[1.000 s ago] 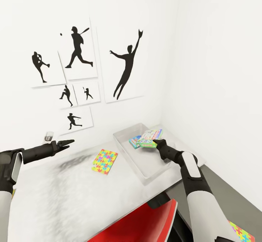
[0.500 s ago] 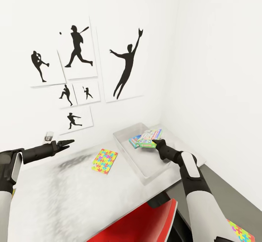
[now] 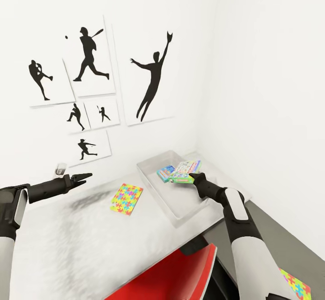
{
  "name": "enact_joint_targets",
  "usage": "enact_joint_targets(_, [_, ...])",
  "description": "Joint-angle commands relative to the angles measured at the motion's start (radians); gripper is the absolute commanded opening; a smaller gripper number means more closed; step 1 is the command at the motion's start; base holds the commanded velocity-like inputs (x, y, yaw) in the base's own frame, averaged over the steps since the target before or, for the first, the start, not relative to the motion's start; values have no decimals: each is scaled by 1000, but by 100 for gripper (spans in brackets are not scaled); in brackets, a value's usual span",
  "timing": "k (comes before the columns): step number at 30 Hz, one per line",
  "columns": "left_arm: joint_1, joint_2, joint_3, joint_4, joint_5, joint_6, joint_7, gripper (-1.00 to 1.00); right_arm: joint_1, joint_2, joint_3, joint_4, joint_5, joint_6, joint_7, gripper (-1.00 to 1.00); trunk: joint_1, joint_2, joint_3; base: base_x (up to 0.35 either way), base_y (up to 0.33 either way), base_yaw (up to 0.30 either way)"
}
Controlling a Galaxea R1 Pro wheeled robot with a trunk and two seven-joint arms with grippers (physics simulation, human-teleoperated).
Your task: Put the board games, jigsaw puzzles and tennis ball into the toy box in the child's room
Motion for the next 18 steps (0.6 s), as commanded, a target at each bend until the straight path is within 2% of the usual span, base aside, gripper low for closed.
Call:
enact_joint_targets(1, [-1, 0, 1, 0, 2, 10, -2, 100, -1, 2, -3, -1, -11, 4, -9, -100, 1, -2, -2, 0, 0, -13])
enact_joint_targets(5, [-1, 0, 1, 0, 2, 10, -1, 100, -1, 4, 0, 6, -11, 6, -11, -100, 1, -2, -3, 0, 0, -5])
enact_joint_targets(13, [-1, 0, 1, 0, 2, 10, -1, 100, -4, 4, 1, 100, -13, 10, -12, -100, 1, -2, -3, 0, 0, 0])
enact_joint_targets(18, [-1, 0, 1, 0, 2, 10, -1, 100, -5, -1, -2, 113, -13, 13, -13, -100, 1, -2, -3, 0, 0, 0])
